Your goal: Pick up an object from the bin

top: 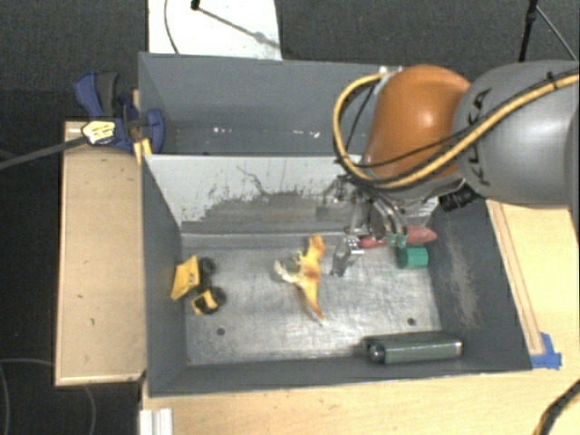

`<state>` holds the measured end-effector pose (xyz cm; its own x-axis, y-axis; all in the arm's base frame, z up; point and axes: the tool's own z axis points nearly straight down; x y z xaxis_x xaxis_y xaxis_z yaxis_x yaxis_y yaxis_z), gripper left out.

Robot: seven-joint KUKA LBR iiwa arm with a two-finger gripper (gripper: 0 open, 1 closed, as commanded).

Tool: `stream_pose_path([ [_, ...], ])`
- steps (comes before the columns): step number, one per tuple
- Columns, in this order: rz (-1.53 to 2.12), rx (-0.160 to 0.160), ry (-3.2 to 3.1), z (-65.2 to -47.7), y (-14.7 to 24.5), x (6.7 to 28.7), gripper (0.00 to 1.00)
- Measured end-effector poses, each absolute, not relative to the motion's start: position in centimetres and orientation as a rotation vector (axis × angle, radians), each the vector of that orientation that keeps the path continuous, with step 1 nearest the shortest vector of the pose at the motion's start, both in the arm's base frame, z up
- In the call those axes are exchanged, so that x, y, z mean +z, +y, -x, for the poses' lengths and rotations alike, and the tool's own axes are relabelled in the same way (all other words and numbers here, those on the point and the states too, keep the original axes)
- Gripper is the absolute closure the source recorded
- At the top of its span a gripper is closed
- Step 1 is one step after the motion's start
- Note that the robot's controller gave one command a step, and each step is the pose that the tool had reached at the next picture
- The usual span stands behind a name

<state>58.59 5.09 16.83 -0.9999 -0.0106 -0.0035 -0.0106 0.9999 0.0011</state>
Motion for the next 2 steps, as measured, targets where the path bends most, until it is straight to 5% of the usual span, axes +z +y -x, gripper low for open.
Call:
stream_pose_path([
  [1,0.095,0.0,3.143,-57.5,4.8,12.8,0.0],
  [2,0.109,0.0,3.125,-58.9,6.0,9.5,1.0],
])
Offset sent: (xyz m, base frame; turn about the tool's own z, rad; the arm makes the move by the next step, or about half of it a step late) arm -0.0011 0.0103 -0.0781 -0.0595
